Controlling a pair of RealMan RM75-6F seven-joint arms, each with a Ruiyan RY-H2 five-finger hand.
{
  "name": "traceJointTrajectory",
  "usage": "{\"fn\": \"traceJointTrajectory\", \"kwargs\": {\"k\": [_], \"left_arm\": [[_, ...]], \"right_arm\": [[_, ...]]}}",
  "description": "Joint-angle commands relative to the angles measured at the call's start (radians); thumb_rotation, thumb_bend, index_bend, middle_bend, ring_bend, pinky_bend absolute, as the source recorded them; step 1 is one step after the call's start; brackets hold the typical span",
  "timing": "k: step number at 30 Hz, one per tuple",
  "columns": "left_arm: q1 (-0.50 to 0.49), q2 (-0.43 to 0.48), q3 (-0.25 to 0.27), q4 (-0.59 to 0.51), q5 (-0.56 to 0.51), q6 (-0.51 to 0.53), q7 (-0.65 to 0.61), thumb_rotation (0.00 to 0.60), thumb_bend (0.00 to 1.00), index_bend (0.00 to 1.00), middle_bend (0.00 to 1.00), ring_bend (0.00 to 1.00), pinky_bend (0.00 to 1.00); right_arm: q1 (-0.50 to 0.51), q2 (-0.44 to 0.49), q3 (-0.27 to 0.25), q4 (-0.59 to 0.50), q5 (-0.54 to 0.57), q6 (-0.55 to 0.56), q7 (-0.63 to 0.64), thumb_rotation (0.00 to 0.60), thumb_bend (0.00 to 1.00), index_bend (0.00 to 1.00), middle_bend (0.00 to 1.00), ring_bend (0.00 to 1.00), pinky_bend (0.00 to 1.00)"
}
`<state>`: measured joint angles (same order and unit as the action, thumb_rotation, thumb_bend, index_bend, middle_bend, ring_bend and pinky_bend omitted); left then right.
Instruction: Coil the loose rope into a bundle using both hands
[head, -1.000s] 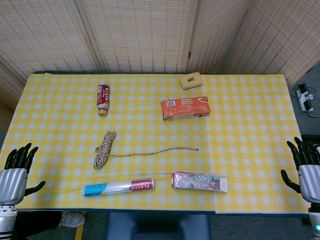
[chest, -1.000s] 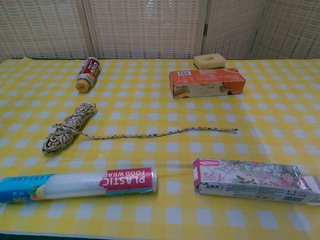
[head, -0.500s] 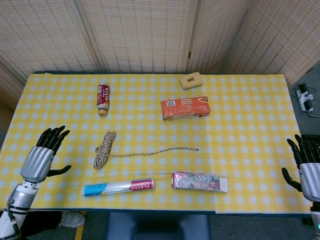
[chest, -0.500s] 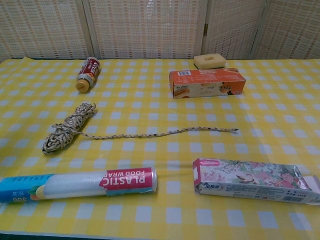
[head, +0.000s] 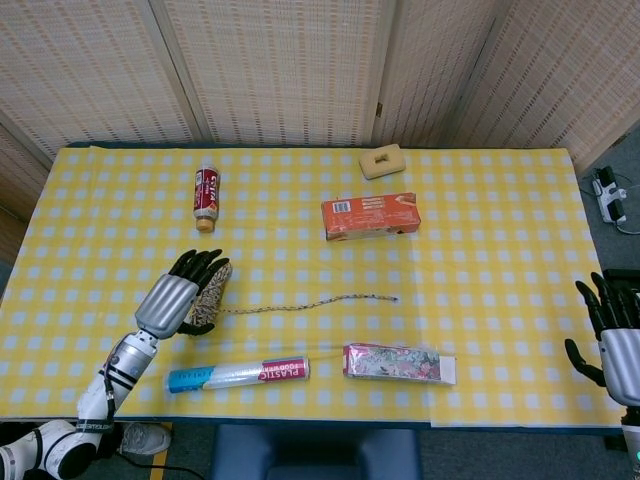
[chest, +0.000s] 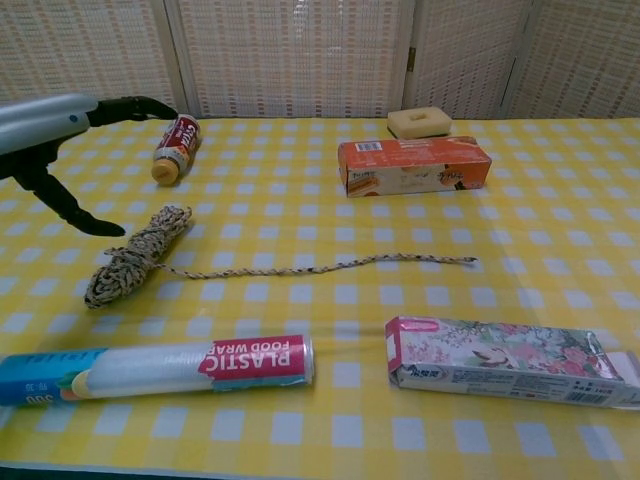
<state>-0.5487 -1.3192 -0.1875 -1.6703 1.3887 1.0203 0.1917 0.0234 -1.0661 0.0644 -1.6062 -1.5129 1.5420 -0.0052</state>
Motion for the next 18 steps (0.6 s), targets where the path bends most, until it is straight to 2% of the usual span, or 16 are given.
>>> {"fn": "traceJointTrajectory", "kwargs": {"k": [1, 9, 18], "left_arm": [[-0.038, -0.064, 0.001, 0.040, -0.059, -0.036, 0.063, 0.600, 0.16, 0.08, 0.06, 0.07, 0.03], [-0.071, -0.171, 0.010, 0.113, -0.183, -0.057, 0.170, 0.600, 0.16, 0.08, 0.06, 0.07, 0.03], [-0.089, -0.291, 0.025, 0.247, -0.265, -0.011, 0.292, 0.600, 0.16, 0.08, 0.06, 0.07, 0.03]], "right_arm": [[-0.001, -0.002, 0.000, 0.003, 0.000, -0.001, 0.002, 0.600, 0.40, 0.00, 0.00, 0.02, 0.00], [-0.002, -0.007, -0.002, 0.014, 0.008, -0.009, 0.011, 0.600, 0.40, 0.00, 0.00, 0.01, 0.00], [0.003, -0.013, -0.002, 0.024, 0.010, -0.020, 0.017, 0.600, 0.40, 0.00, 0.00, 0.01, 0.00]]}}
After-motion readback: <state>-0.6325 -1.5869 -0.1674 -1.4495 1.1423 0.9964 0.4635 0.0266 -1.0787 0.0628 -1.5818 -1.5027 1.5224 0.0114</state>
